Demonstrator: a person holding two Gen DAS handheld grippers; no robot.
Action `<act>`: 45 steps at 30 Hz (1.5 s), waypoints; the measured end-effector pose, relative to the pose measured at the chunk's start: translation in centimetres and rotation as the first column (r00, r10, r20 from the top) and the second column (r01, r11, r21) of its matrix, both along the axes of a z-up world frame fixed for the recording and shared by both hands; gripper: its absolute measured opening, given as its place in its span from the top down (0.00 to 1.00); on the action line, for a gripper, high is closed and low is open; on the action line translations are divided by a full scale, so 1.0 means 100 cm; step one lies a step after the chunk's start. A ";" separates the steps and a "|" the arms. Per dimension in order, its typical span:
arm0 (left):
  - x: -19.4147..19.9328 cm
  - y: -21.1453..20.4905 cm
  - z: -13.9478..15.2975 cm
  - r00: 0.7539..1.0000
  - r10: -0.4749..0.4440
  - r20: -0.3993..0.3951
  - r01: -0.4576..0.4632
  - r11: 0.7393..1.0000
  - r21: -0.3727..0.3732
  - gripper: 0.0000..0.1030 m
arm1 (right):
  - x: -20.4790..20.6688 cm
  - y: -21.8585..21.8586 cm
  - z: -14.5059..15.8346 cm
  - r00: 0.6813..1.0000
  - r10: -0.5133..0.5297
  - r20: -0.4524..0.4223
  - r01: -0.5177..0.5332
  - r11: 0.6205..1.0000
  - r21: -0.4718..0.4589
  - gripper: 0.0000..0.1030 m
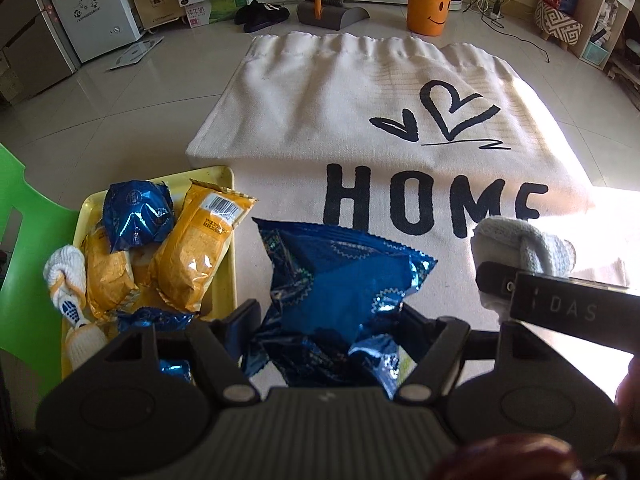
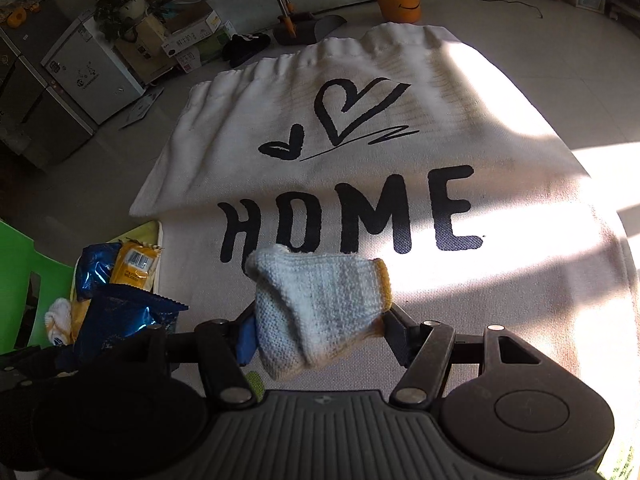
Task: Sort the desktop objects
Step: 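Carry the blue pack and glove over the lemon tray with both tools, then open both tools to drop the blue pack and white glove onto the tray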
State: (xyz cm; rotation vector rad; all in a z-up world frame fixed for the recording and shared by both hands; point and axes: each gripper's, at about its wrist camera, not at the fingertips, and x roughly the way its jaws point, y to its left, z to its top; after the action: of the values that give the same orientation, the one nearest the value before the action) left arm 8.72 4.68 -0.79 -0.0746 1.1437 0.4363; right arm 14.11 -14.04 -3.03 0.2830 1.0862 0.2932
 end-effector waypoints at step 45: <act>-0.069 0.201 0.110 0.856 0.445 0.265 -0.426 0.896 -0.126 0.31 | -0.041 0.145 0.024 0.939 0.342 0.043 -0.344 0.921 0.181 0.38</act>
State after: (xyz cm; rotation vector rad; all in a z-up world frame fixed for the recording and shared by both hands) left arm 1.78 24.80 10.21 -0.4485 0.8450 0.7675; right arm 9.98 0.43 -0.67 0.2554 1.0978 0.7130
